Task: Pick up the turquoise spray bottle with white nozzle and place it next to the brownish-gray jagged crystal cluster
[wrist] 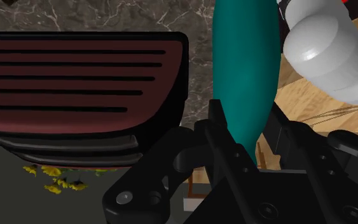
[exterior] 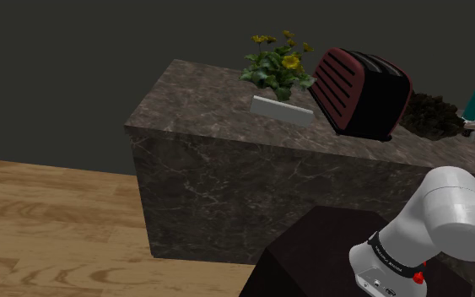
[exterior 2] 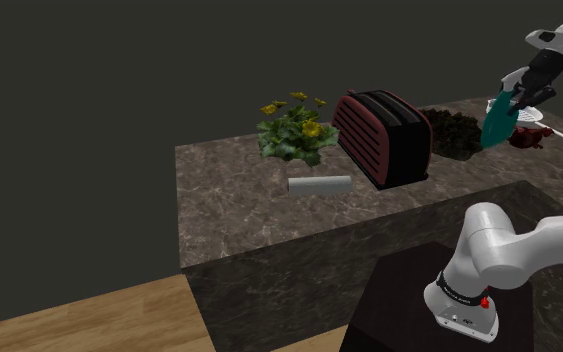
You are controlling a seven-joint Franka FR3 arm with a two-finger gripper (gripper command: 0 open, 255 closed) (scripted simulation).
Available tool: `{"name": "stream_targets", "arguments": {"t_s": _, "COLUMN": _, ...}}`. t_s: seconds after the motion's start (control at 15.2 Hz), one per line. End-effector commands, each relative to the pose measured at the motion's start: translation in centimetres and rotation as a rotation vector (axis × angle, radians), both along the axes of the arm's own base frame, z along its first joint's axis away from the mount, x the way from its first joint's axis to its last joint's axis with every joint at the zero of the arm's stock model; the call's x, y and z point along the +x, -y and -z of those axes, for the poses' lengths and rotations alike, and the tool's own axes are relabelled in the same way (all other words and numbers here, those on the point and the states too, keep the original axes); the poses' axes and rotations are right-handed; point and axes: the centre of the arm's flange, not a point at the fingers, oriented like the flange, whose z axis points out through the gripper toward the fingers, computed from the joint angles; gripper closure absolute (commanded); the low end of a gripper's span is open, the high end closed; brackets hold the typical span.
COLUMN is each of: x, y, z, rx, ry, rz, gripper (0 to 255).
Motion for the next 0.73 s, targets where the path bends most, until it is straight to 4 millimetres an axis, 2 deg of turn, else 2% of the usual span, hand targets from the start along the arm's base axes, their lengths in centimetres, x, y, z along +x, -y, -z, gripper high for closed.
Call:
{"name": "stream_targets", "arguments": {"t_s": 0.0, "x": 0.1, "y": 0.0, "z": 1.1, "rx": 0.0, "ry": 0.0, "rz": 0.0, "gripper": 255}}
{"name": "stream_targets", "arguments": {"t_s": 0.66, "x": 0.1, "y": 0.0, "z": 6.4, "rx": 0.0, "ry": 0.0, "rz": 0.0, "gripper": 255}}
